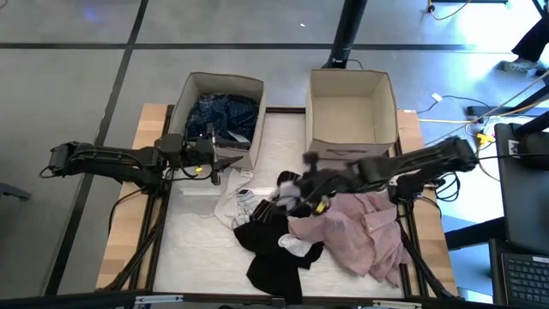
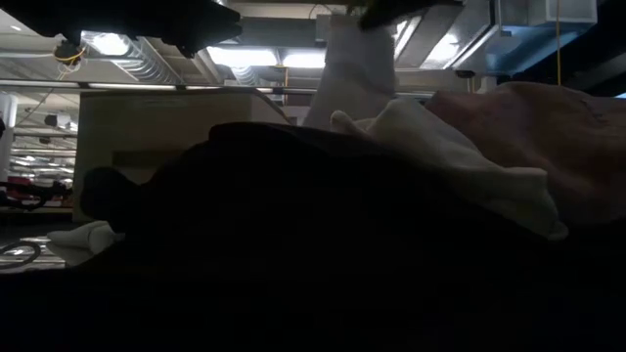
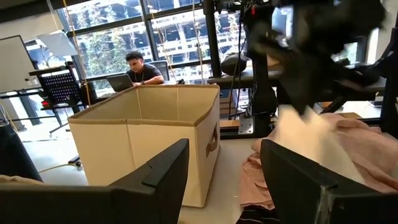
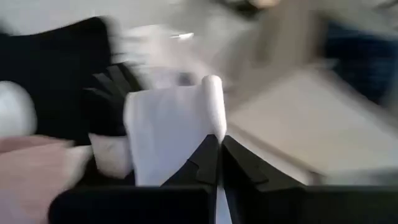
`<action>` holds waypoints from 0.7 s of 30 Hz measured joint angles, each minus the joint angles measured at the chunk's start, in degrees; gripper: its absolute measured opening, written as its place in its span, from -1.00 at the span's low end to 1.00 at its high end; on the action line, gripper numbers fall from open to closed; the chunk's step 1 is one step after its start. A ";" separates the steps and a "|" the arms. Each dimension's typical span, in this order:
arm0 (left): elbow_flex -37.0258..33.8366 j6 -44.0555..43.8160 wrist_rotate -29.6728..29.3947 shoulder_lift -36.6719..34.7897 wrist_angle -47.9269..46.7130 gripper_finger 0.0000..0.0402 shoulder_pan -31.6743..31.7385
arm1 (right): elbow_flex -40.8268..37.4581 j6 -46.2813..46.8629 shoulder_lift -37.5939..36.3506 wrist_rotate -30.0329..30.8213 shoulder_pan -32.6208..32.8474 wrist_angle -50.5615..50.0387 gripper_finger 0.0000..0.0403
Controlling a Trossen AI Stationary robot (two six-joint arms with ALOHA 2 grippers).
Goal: Sort clothes
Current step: Put the white sock into the right laundry organizer
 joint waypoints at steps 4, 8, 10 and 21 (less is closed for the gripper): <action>0.00 -0.01 0.00 0.00 -0.04 -0.06 0.00 | 0.06 -4.04 -6.68 11.22 -1.29 -0.54 -0.95; 0.00 -0.10 0.00 0.00 -0.30 -0.06 0.00 | 0.06 -9.17 -12.57 21.68 -3.02 0.05 -0.95; 0.00 0.53 0.00 0.00 -0.34 -0.06 0.00 | 0.06 -11.61 -14.92 26.35 -4.36 0.02 -0.93; 0.00 0.46 0.00 0.02 -0.56 -0.06 0.00 | 0.06 -18.53 -19.14 33.56 -17.84 -0.38 -0.89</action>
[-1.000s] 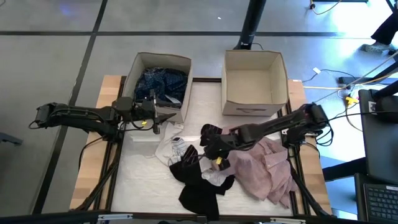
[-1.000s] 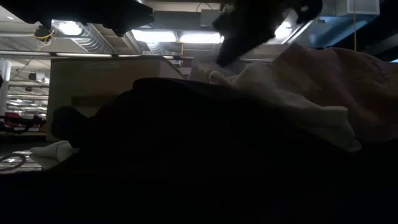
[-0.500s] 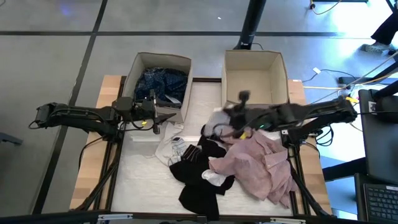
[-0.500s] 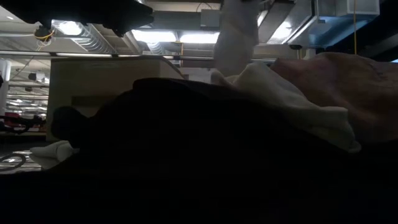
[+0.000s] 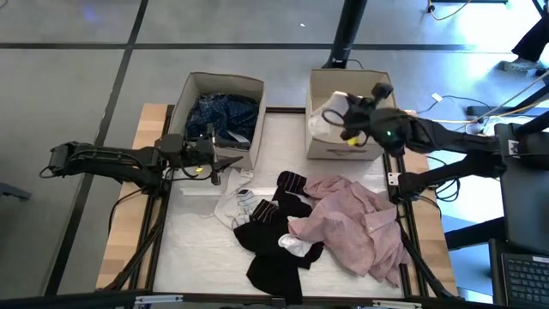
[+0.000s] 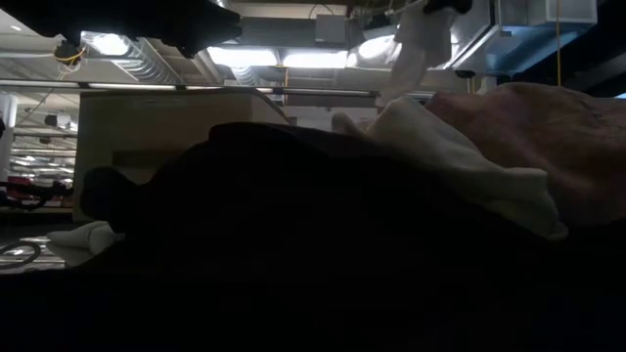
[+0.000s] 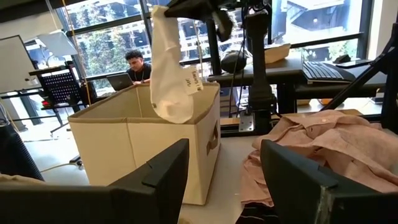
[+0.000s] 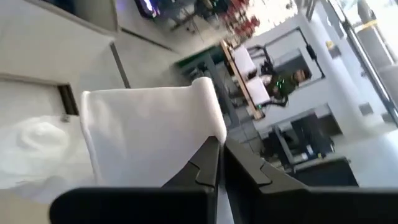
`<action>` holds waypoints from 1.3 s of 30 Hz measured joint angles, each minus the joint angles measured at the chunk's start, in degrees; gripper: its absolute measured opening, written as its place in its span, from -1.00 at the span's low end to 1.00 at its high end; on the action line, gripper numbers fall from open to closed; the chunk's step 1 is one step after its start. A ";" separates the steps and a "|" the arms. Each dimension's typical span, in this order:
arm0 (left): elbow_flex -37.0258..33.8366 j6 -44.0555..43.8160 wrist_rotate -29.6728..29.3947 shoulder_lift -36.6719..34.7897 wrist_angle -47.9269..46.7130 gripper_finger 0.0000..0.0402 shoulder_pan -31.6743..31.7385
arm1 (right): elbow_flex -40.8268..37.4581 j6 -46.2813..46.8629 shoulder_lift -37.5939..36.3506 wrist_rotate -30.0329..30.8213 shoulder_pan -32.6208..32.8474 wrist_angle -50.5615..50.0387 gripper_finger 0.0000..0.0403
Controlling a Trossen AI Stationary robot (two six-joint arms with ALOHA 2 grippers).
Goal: Sort clothes
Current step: Put the white sock into the right laundry organizer
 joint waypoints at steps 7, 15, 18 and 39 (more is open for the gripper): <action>0.00 0.15 0.00 -0.02 -1.06 -0.06 0.00 | -0.02 0.11 3.02 -4.73 -6.63 -2.95 -0.88; 0.00 0.25 0.00 0.00 -0.64 -0.06 0.00 | -0.02 3.14 6.34 -7.28 -11.57 -7.93 -0.85; 0.02 0.95 0.00 0.00 -0.49 -0.06 -0.04 | -0.07 4.56 7.31 -10.60 -12.25 -9.61 -0.72; 0.02 1.42 0.00 0.00 -0.57 -0.06 -0.04 | -0.09 15.32 14.33 -50.26 -2.04 -7.45 0.01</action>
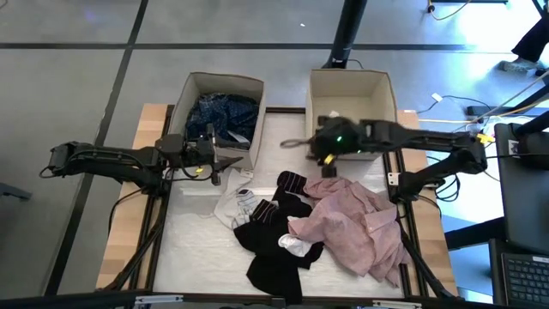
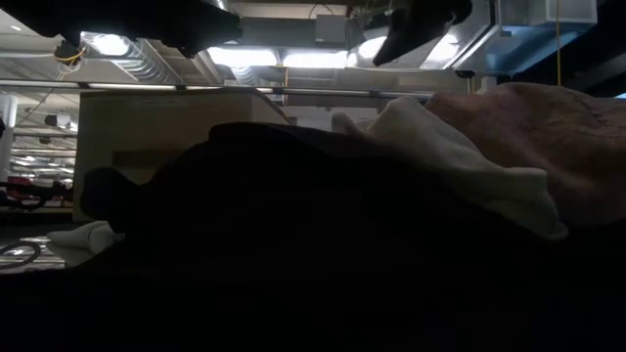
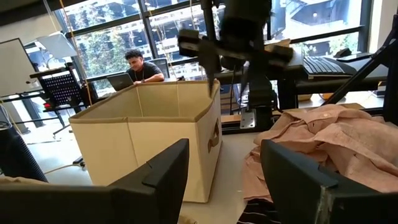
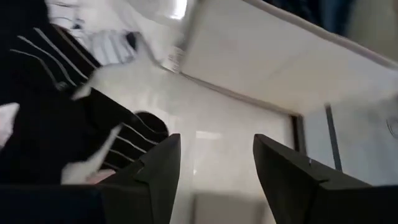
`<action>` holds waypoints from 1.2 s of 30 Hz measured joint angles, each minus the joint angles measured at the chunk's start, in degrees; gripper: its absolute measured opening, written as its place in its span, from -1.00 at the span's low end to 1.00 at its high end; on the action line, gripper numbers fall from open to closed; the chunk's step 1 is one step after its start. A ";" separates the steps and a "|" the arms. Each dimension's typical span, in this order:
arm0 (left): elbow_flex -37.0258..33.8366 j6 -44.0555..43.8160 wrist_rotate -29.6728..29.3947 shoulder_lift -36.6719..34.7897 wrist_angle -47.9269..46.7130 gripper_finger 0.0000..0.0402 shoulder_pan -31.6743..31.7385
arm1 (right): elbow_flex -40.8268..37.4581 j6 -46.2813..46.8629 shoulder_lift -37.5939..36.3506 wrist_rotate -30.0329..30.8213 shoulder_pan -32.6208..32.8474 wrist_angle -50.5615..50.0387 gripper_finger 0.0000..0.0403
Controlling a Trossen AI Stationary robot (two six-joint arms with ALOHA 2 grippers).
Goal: Sort clothes
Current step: Put the white sock into the right laundry organizer
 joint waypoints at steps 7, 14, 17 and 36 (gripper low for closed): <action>0.00 -0.16 0.00 0.00 0.00 -0.06 0.00 | 0.01 -0.20 9.79 -0.46 9.15 9.26 0.01; 0.00 -0.19 0.00 0.00 -0.16 -0.06 0.00 | 0.00 0.13 20.83 -5.82 14.82 16.44 0.01; 0.00 -0.21 0.00 0.00 -0.14 -0.06 0.00 | -0.02 1.10 24.32 -10.14 16.20 19.31 0.01; 0.02 -0.24 0.00 0.00 -0.16 -0.06 0.04 | 4.99 3.47 28.56 -15.15 19.16 17.56 0.01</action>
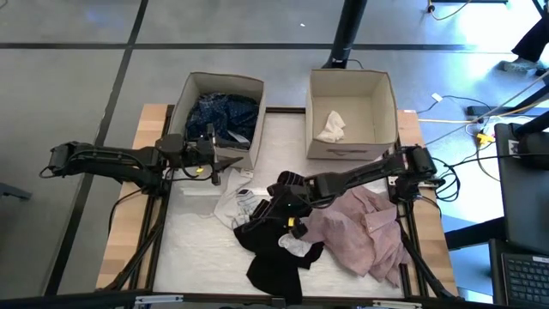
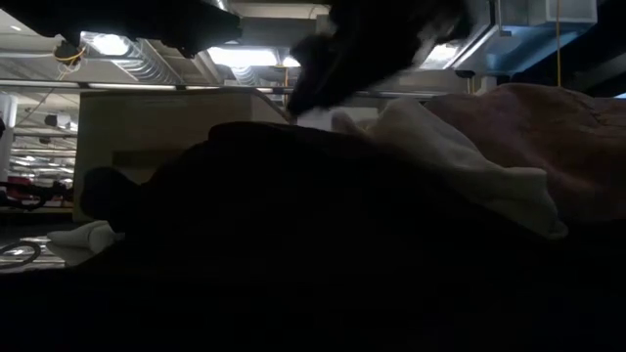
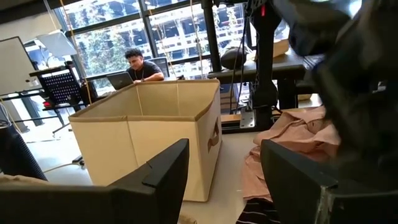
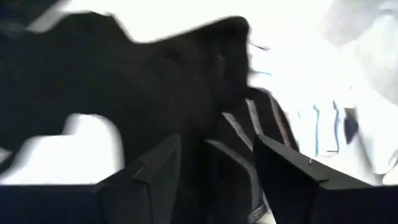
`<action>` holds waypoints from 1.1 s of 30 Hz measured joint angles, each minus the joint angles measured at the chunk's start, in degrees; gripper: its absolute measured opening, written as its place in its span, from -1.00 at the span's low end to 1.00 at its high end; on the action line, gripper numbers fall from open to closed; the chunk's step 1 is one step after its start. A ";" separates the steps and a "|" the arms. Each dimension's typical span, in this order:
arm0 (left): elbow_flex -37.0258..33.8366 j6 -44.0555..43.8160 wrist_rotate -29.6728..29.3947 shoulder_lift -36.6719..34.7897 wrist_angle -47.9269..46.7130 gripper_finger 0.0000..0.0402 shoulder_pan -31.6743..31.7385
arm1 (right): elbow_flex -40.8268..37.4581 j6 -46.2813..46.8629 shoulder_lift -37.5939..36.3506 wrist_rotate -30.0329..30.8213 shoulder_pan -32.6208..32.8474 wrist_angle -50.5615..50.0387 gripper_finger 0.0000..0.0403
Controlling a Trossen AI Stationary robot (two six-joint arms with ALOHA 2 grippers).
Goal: Sort clothes
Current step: Put the white sock into the right laundry organizer
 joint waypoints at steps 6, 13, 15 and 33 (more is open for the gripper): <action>0.00 0.04 0.00 0.00 -0.39 -0.06 0.00 | 4.27 3.89 -0.07 -2.29 5.69 -8.75 0.01; 0.00 -0.11 -0.02 0.00 -0.20 -0.06 0.00 | 1.42 5.14 0.04 4.78 10.90 -8.04 0.01; 0.00 -0.11 0.00 0.00 0.04 -0.06 0.00 | 0.62 5.17 0.04 5.32 11.43 -7.91 0.01; 0.00 -0.13 -0.02 0.00 0.05 -0.06 0.00 | -1.25 -1.08 0.04 10.74 12.00 -5.99 -0.87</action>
